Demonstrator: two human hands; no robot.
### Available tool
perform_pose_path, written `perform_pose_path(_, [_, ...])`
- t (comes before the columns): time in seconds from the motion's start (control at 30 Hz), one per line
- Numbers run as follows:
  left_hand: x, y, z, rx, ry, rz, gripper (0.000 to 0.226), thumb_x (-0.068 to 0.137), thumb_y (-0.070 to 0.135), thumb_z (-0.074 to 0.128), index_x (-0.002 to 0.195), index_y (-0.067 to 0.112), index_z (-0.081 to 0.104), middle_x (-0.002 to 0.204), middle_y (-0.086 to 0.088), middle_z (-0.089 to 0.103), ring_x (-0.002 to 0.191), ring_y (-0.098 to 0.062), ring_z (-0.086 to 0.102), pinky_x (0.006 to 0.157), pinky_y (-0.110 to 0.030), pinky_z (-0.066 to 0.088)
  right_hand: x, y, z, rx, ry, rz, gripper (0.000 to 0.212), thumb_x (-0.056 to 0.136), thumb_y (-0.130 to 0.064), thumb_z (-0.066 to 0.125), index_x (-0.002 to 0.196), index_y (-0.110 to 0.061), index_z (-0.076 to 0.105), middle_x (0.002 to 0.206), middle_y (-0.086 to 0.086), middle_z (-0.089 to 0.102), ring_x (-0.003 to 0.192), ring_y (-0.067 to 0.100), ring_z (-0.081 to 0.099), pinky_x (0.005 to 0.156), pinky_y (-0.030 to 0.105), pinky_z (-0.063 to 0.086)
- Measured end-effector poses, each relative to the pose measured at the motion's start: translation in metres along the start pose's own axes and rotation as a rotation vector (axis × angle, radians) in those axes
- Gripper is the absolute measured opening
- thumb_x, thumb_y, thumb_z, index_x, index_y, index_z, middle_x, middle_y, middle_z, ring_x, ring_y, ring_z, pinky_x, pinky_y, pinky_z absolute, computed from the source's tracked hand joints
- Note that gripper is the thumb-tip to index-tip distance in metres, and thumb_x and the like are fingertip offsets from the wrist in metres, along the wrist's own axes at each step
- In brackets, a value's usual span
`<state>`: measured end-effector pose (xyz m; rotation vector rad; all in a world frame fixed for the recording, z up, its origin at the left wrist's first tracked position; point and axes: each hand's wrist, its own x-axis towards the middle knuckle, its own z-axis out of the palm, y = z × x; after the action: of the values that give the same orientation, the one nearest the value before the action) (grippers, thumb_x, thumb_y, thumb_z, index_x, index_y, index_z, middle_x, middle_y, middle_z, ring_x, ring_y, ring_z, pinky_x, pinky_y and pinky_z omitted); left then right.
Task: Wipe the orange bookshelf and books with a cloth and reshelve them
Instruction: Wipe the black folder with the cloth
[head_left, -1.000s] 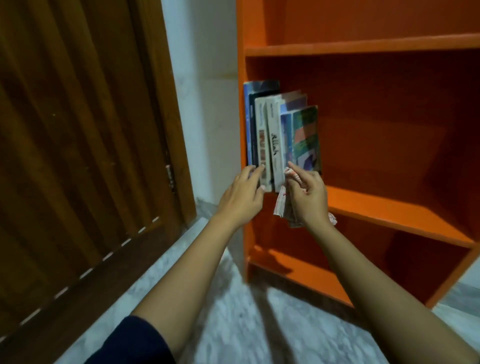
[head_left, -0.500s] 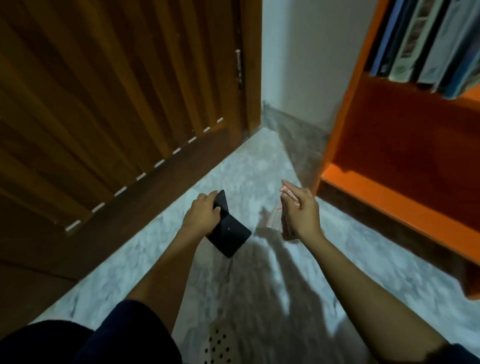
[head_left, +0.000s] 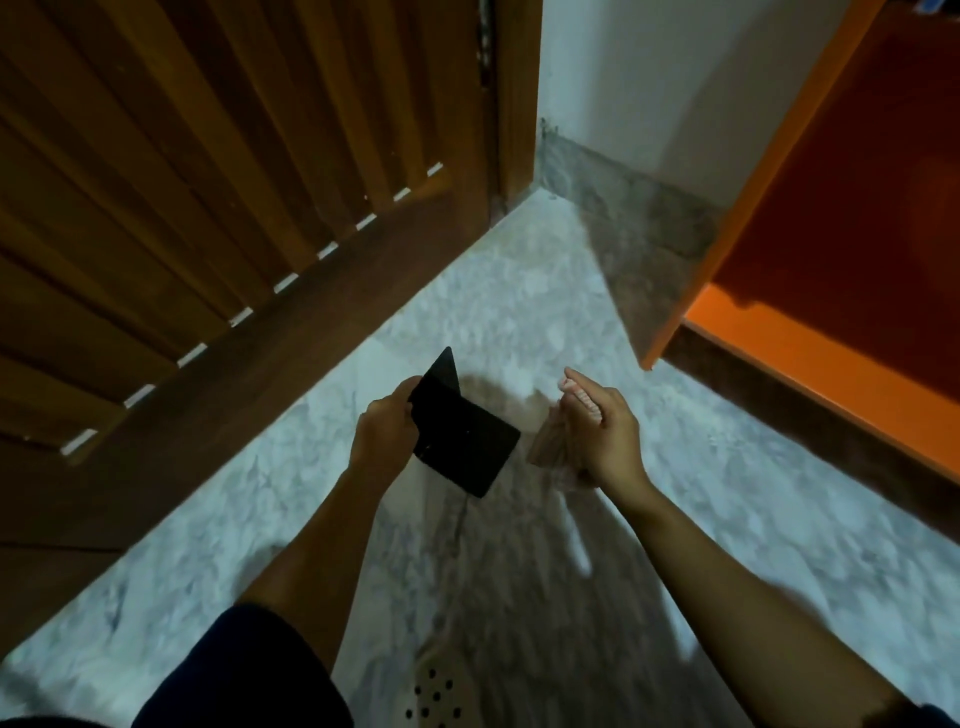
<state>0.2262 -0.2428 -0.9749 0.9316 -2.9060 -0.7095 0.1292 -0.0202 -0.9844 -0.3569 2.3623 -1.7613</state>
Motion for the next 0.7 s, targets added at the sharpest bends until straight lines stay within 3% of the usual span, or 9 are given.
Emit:
perform_pose_path(0.13, [-0.006, 0.034, -0.007, -0.194, 0.016, -0.002, 0.035, 0.094, 0.006, 0.043, 0.125, 0.014, 0.057, 0.093, -0.020, 0.067, 0.087, -0.038, 0.063, 0.078, -0.038, 0.048, 0.005, -0.020, -0.007, 0.227, 0.123, 0.175, 0.029, 0.092, -0.018, 0.059, 0.121, -0.017, 0.063, 0.117, 0.000, 0.063, 0.109, 0.011, 0.057, 0.100, 0.024, 0.042])
perform_pose_path(0.2, [-0.015, 0.059, -0.017, -0.407, 0.020, 0.031, 0.032, 0.090, 0.021, 0.048, 0.117, 0.011, 0.062, 0.083, -0.012, 0.067, 0.081, -0.031, 0.065, 0.072, -0.035, 0.051, 0.009, -0.037, -0.016, 0.329, 0.212, 0.232, 0.029, 0.087, -0.034, 0.060, 0.115, -0.030, 0.066, 0.118, 0.005, 0.063, 0.100, 0.013, 0.055, 0.097, 0.032, 0.041])
perform_pose_path(0.27, [-0.025, 0.088, -0.030, -0.626, 0.001, 0.028, 0.041, 0.082, 0.034, 0.050, 0.114, 0.011, 0.063, 0.078, -0.011, 0.064, 0.077, -0.023, 0.063, 0.072, -0.038, 0.055, 0.014, -0.059, -0.028, 0.384, 0.334, 0.225, 0.028, 0.092, -0.030, 0.056, 0.118, -0.026, 0.065, 0.120, 0.002, 0.058, 0.105, 0.011, 0.051, 0.095, 0.025, 0.038])
perform_pose_path(0.37, [-0.043, 0.138, -0.050, -0.792, -0.028, 0.041, 0.030, 0.090, 0.005, 0.051, 0.119, 0.008, 0.060, 0.101, -0.021, 0.067, 0.090, -0.028, 0.065, 0.076, -0.034, 0.051, 0.022, -0.094, -0.052, 0.282, 0.567, 0.112, 0.032, 0.098, -0.018, 0.049, 0.128, -0.010, 0.057, 0.121, 0.002, 0.049, 0.110, 0.009, 0.047, 0.088, 0.006, 0.033])
perform_pose_path(0.43, [-0.057, 0.167, -0.062, -0.871, -0.045, 0.077, 0.030, 0.093, 0.002, 0.049, 0.120, 0.011, 0.059, 0.110, -0.017, 0.065, 0.104, -0.030, 0.062, 0.075, -0.029, 0.052, 0.020, -0.114, -0.063, 0.238, 0.645, 0.045, 0.036, 0.098, -0.017, 0.047, 0.133, -0.010, 0.051, 0.121, 0.006, 0.044, 0.110, 0.014, 0.047, 0.086, 0.002, 0.031])
perform_pose_path(0.5, [-0.068, 0.189, -0.072, -0.935, -0.058, 0.116, 0.029, 0.094, 0.006, 0.049, 0.117, 0.020, 0.061, 0.115, -0.012, 0.065, 0.109, -0.028, 0.061, 0.082, -0.036, 0.056, 0.013, -0.129, -0.070, 0.180, 0.603, 0.038, 0.042, 0.100, -0.022, 0.042, 0.141, -0.014, 0.040, 0.136, 0.013, 0.039, 0.125, 0.024, 0.040, 0.093, 0.013, 0.028])
perform_pose_path(0.57, [-0.078, 0.205, -0.081, -0.993, -0.046, 0.135, 0.028, 0.094, 0.008, 0.049, 0.111, 0.028, 0.059, 0.113, -0.013, 0.066, 0.106, -0.027, 0.063, 0.083, -0.045, 0.056, 0.001, -0.138, -0.076, 0.095, 0.447, 0.047, 0.049, 0.102, -0.031, 0.034, 0.148, -0.017, 0.024, 0.152, 0.012, 0.025, 0.139, 0.026, 0.026, 0.105, 0.025, 0.023])
perform_pose_path(0.63, [-0.086, 0.218, -0.089, -1.055, -0.020, 0.143, 0.028, 0.095, 0.006, 0.048, 0.114, 0.024, 0.058, 0.108, -0.015, 0.067, 0.098, -0.025, 0.066, 0.074, -0.036, 0.059, -0.011, -0.138, -0.085, -0.010, 0.286, 0.008, 0.054, 0.103, -0.037, 0.025, 0.151, -0.018, 0.013, 0.158, 0.006, 0.017, 0.145, 0.021, 0.015, 0.115, 0.033, 0.012])
perform_pose_path(0.7, [-0.095, 0.227, -0.099, -1.127, 0.005, 0.130, 0.029, 0.095, 0.004, 0.047, 0.120, 0.016, 0.057, 0.104, -0.015, 0.067, 0.094, -0.025, 0.067, 0.065, -0.026, 0.058, -0.021, -0.131, -0.096, -0.180, 0.198, -0.065, 0.054, 0.103, -0.036, 0.022, 0.151, -0.017, 0.008, 0.159, 0.003, 0.013, 0.146, 0.017, 0.009, 0.118, 0.033, 0.003])
